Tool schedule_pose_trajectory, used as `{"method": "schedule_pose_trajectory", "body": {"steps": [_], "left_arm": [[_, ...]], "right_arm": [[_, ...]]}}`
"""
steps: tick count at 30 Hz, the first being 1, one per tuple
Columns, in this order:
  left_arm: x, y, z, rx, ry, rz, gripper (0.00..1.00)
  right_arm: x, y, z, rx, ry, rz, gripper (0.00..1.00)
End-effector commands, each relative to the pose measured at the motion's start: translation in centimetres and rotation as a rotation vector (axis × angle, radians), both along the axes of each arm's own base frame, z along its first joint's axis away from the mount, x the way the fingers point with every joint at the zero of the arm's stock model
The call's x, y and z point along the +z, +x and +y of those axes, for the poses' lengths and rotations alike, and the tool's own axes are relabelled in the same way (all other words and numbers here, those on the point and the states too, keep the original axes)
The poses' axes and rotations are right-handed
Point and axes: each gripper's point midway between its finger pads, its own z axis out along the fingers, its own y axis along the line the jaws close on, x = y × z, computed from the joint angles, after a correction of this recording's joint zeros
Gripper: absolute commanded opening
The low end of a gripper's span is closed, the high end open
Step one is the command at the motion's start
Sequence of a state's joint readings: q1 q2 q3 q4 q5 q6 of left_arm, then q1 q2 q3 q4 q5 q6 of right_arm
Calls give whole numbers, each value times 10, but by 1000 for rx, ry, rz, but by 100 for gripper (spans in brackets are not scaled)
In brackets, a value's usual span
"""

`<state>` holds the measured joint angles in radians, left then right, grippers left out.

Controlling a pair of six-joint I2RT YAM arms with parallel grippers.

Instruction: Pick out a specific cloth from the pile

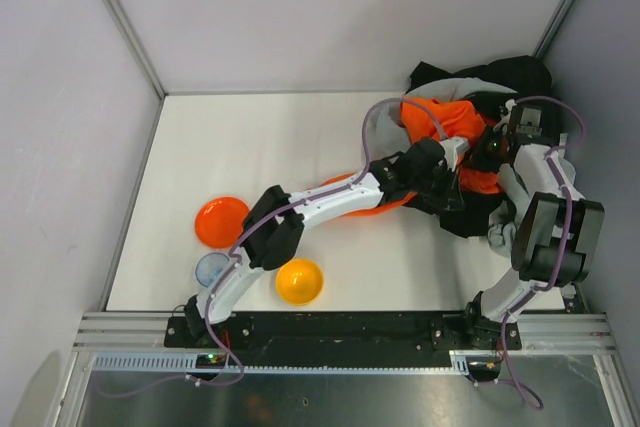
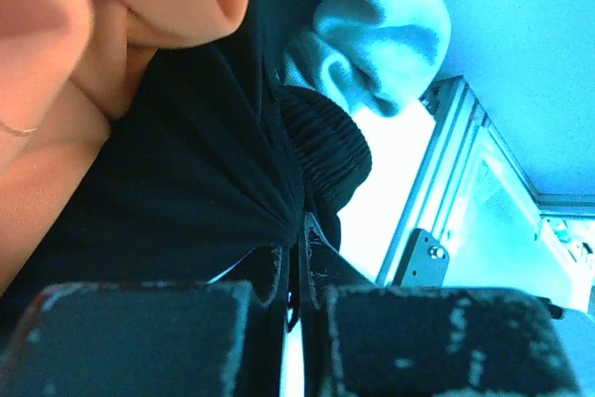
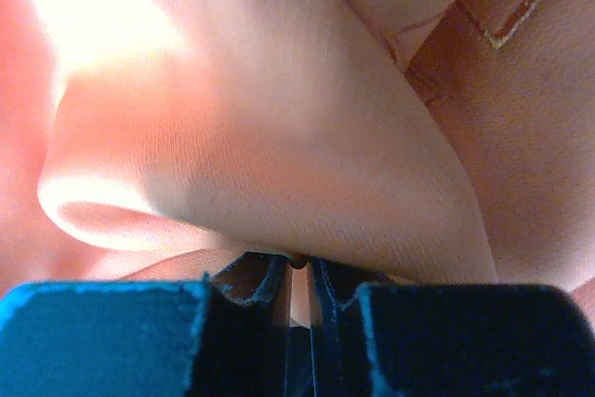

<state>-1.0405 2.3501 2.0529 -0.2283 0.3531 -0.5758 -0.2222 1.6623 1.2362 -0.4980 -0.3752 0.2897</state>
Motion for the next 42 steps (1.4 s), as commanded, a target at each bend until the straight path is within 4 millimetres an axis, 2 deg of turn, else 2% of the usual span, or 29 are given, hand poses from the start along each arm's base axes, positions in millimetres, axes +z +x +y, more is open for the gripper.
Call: {"method": "schedule_pose_trajectory", "body": {"steps": [1, 11, 19, 24, 29, 33, 38, 42], "left_arm": [[126, -20, 7, -55, -197, -160, 1], [244, -48, 45, -85, -372, -282, 1], [331, -77, 92, -103, -511, -371, 1], [372, -96, 122, -115, -584, -412, 1], [400, -105, 157, -66, -623, -488, 1], [414, -104, 185, 9, -634, -545, 1], [415, -99, 206, 59, -623, -566, 1], [406, -87, 217, 91, -596, -553, 1]], "right_arm": [[14, -11, 1, 18, -38, -26, 15], [30, -25, 2, 9, -74, -71, 46], [38, -42, 5, 1, -97, -98, 61], [49, -56, 7, -9, -121, -123, 67], [62, -79, 11, -10, -137, -174, 80], [76, -98, 18, -1, -131, -238, 97], [90, -117, 26, 2, -119, -290, 99], [96, -128, 31, 12, -109, -310, 99]]}}
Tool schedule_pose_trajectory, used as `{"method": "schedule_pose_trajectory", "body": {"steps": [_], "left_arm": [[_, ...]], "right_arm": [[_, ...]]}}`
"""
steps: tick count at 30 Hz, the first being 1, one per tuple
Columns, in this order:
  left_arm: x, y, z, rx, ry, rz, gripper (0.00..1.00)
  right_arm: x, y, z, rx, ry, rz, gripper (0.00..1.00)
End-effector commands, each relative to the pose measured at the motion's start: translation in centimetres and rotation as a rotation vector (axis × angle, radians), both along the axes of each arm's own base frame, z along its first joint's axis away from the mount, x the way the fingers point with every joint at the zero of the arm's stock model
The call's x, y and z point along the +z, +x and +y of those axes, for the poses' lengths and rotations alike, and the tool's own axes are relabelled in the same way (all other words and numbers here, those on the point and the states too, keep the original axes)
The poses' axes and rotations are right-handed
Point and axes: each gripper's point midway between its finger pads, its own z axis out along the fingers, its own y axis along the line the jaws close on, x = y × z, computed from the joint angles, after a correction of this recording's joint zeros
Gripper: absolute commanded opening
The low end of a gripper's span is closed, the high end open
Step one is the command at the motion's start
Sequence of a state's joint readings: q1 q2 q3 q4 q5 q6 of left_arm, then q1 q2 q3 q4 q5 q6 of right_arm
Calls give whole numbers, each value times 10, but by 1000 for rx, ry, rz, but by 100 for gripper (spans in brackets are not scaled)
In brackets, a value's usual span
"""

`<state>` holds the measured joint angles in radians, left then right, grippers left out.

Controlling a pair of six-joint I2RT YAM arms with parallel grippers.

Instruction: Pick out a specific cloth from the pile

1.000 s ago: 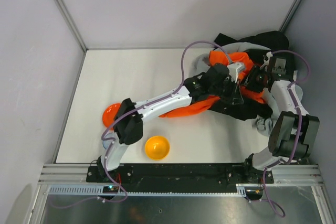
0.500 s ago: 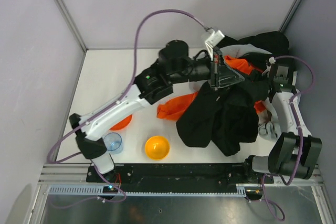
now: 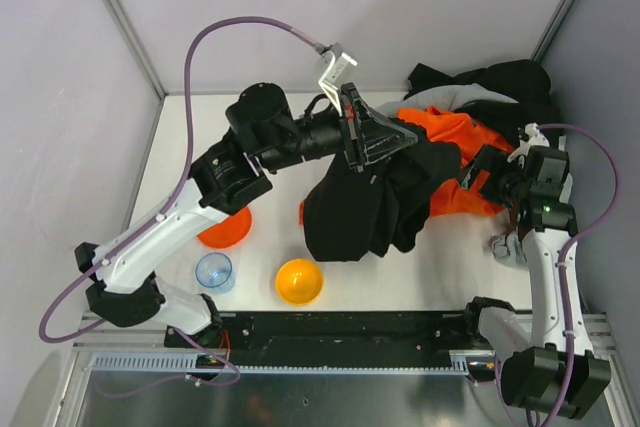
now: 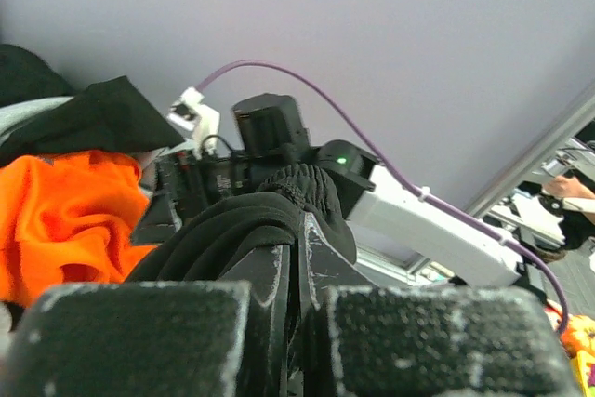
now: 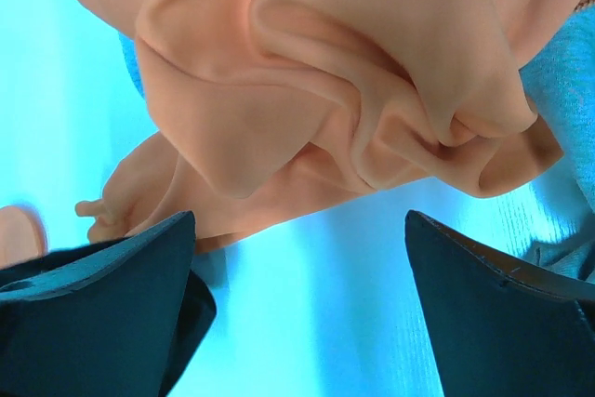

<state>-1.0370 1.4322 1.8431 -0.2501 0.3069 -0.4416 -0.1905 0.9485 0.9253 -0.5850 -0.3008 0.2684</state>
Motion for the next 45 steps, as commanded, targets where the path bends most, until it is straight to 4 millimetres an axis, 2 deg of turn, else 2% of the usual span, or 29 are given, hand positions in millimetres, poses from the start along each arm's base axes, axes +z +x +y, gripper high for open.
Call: {"method": "schedule_pose_trajectory", "body": {"steps": [1, 8, 13, 23, 27, 35, 45], "left_arm": [[16, 14, 26, 75, -48, -42, 1], [-7, 38, 46, 127, -3, 0, 1], [-21, 55, 66, 164, 16, 49, 1], [-63, 108, 105, 303, 139, 186, 1], [-72, 129, 124, 399, 200, 189, 1], [-71, 171, 170, 601, 276, 176, 1], [-41, 218, 247, 791, 228, 192, 1]], "right_arm": [[3, -14, 10, 28, 22, -9, 99], [-7, -31, 22, 50, 50, 0, 99], [-27, -43, 31, 58, 64, 10, 99], [-45, -53, 69, 123, 103, 45, 99], [-54, -57, 77, 134, 104, 58, 99], [-71, -63, 81, 127, 95, 85, 99], [-79, -62, 85, 133, 92, 100, 99]]}}
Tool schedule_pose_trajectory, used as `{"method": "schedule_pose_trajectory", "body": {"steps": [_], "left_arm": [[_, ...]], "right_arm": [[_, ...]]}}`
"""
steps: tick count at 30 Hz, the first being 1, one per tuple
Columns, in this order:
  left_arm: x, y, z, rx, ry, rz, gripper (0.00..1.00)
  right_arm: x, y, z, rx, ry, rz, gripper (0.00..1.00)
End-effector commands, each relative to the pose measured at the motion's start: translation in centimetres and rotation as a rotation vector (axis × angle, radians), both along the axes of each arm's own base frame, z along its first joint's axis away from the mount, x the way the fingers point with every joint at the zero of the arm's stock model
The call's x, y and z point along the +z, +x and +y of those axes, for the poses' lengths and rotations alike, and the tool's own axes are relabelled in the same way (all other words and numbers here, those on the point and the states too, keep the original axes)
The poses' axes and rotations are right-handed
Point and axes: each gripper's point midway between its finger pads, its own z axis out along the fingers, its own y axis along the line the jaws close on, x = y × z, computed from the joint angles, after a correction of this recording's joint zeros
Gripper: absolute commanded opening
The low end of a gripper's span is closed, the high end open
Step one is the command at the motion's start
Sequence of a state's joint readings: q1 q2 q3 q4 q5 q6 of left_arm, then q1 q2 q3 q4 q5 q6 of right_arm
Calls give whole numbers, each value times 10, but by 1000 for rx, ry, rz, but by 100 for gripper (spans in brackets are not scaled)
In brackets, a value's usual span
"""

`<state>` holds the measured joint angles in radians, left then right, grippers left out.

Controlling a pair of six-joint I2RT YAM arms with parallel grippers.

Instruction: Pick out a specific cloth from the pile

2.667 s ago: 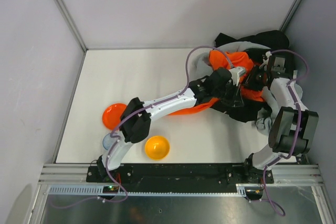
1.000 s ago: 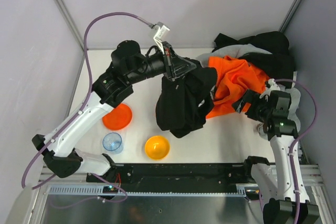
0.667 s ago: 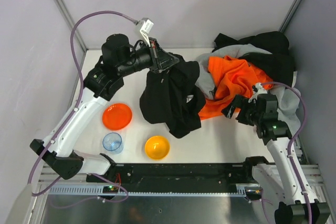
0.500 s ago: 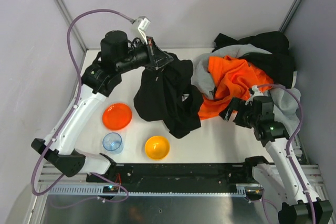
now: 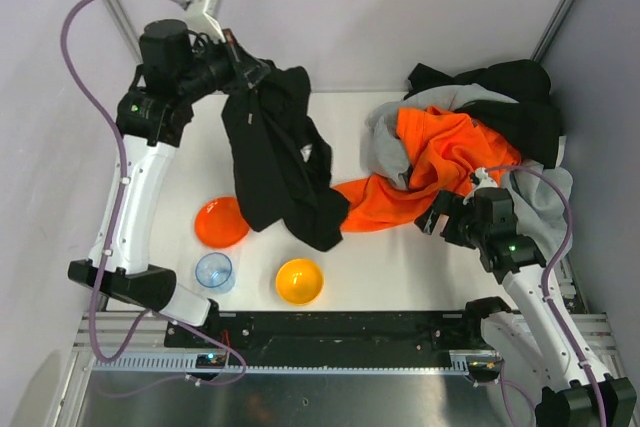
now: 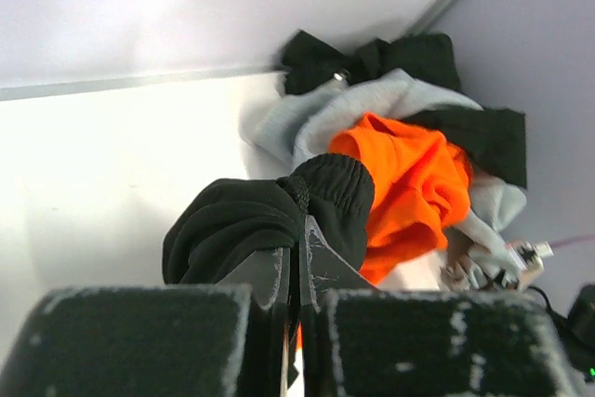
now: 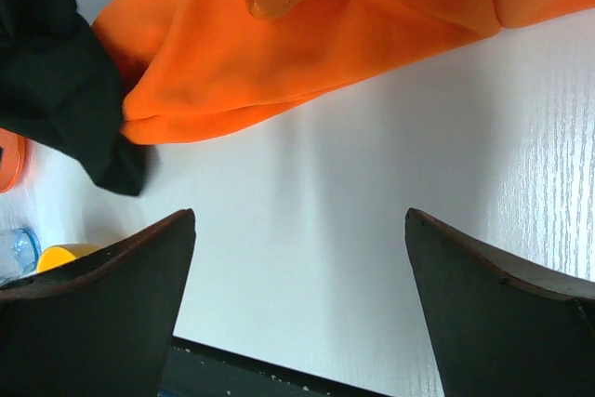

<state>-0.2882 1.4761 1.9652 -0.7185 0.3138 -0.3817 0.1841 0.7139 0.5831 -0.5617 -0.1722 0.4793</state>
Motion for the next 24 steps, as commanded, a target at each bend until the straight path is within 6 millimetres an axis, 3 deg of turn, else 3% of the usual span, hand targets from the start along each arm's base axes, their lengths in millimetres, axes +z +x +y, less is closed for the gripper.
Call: {"method": "schedule_pose_trajectory", "body": {"steps": [1, 15, 19, 24], "left_arm": [[37, 10, 36, 73, -19, -92, 1], [75, 54, 128, 313, -67, -162, 1], [68, 66, 134, 328, -64, -146, 1], [42, 81, 132, 314, -70, -77, 1]], "right_arm": [[3, 8, 2, -15, 9, -31, 99], [0, 10, 5, -4, 2, -25, 99], [-2, 10, 4, -4, -4, -20, 99], [-2, 11, 5, -4, -2, -19, 99]]}}
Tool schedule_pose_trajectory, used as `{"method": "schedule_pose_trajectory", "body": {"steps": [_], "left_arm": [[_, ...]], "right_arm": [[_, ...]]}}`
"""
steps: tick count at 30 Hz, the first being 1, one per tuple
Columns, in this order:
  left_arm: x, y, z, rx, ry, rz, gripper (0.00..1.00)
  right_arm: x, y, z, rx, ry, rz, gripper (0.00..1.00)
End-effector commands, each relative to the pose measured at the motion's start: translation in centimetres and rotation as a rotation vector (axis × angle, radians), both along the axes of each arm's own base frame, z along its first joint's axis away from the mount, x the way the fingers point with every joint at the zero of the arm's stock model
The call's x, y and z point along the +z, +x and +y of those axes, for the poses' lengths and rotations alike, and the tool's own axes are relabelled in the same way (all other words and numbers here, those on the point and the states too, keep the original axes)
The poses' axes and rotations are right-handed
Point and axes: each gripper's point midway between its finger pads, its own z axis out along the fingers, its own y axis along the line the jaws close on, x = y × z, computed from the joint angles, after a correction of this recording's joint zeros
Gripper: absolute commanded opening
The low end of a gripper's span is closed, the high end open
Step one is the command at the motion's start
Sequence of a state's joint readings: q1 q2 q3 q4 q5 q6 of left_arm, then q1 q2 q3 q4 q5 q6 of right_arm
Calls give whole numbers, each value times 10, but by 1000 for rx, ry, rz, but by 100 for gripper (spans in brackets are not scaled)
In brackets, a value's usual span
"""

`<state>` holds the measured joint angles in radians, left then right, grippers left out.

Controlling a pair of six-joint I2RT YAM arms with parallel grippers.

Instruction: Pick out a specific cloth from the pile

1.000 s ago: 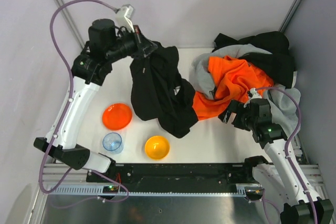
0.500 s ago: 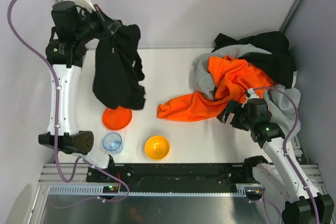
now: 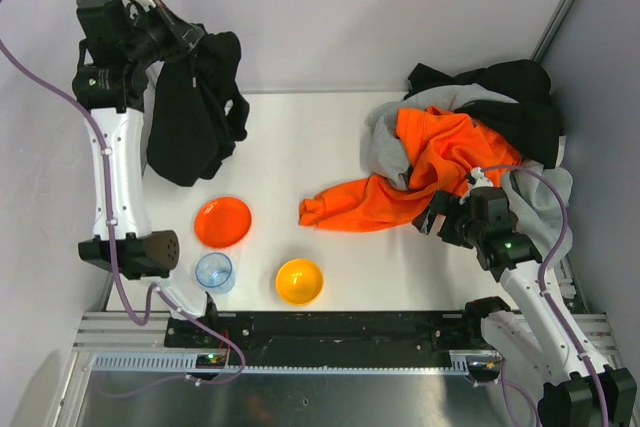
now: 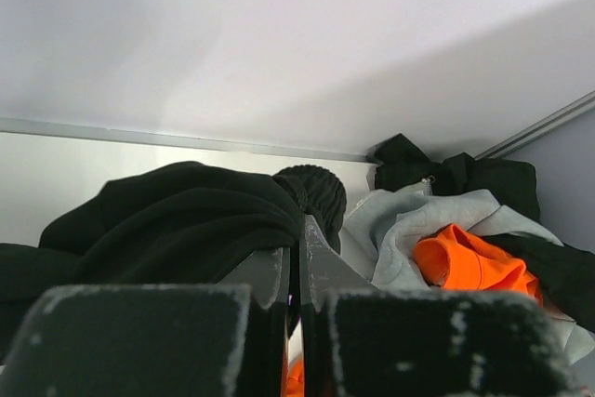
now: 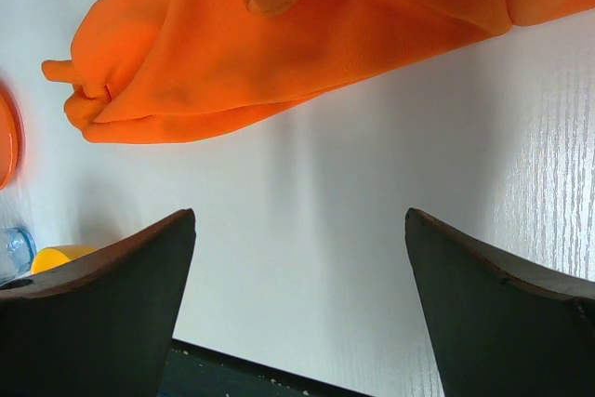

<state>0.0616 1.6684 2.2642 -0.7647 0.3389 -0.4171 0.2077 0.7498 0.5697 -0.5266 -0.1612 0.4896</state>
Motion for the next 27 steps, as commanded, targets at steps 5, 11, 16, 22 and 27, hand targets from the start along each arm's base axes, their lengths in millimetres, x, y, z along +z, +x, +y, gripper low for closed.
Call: {"method": "schedule_pose_trajectory", "body": {"steps": [5, 11, 16, 22, 27], "left_arm": [[-24, 20, -2, -19, -30, 46, 1], [-68, 27, -2, -24, -24, 148, 1], [-107, 33, -2, -39, -11, 228, 1], [-160, 36, -2, -48, -7, 318, 1], [-204, 38, -2, -50, -14, 380, 1]], "right_arm": [[5, 8, 2, -9, -1, -33, 99], [3, 7, 1, -14, -7, -32, 99], [1, 6, 2, -13, -18, -29, 99], [-2, 5, 6, -9, -20, -25, 99], [-3, 4, 8, -11, -30, -30, 99]]}}
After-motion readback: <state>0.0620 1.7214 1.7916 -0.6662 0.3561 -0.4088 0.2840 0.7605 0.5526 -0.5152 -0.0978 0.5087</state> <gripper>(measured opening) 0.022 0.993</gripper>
